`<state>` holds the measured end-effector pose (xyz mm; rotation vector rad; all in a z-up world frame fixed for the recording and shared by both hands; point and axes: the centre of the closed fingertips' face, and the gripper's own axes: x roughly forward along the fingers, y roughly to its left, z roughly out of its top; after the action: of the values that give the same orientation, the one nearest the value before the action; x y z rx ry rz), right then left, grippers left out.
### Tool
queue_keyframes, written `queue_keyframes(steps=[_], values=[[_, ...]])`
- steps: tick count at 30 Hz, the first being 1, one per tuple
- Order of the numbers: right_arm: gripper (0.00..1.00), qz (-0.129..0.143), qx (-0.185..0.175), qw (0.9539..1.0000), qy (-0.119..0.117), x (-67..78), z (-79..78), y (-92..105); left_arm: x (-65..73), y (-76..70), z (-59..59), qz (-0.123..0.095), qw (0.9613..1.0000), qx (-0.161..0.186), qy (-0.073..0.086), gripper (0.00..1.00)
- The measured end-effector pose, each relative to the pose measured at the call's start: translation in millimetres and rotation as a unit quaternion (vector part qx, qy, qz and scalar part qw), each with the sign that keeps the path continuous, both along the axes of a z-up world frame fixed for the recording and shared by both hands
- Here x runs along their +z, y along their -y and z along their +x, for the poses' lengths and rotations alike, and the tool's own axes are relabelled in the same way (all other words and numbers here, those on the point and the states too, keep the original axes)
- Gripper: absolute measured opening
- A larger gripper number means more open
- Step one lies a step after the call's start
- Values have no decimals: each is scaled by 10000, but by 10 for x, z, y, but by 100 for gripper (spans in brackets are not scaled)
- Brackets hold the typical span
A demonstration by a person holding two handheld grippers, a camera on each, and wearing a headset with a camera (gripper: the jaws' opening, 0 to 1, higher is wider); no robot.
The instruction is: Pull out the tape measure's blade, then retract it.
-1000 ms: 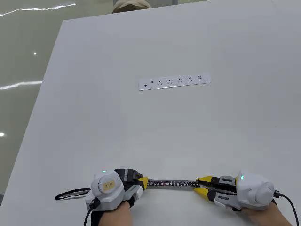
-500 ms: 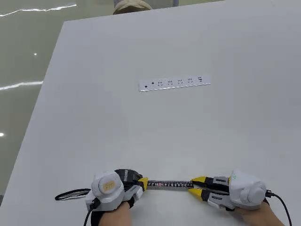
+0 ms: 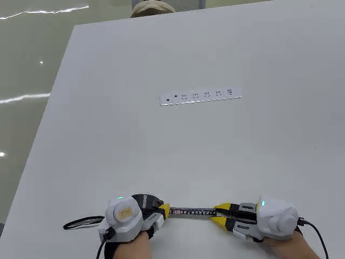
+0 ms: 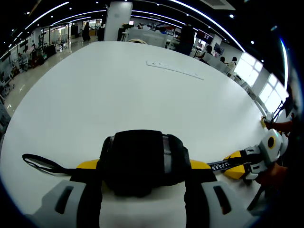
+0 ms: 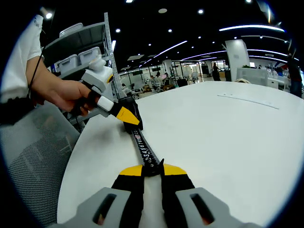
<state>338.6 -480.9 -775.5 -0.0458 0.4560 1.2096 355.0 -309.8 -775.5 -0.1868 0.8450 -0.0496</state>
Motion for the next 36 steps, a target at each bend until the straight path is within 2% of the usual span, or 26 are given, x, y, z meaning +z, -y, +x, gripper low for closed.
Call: queue_keyframes(steps=[36], values=[[12,33,252,9996,-75,-12,-1,-347,4,5,-2,0,10000,-4,12,69]])
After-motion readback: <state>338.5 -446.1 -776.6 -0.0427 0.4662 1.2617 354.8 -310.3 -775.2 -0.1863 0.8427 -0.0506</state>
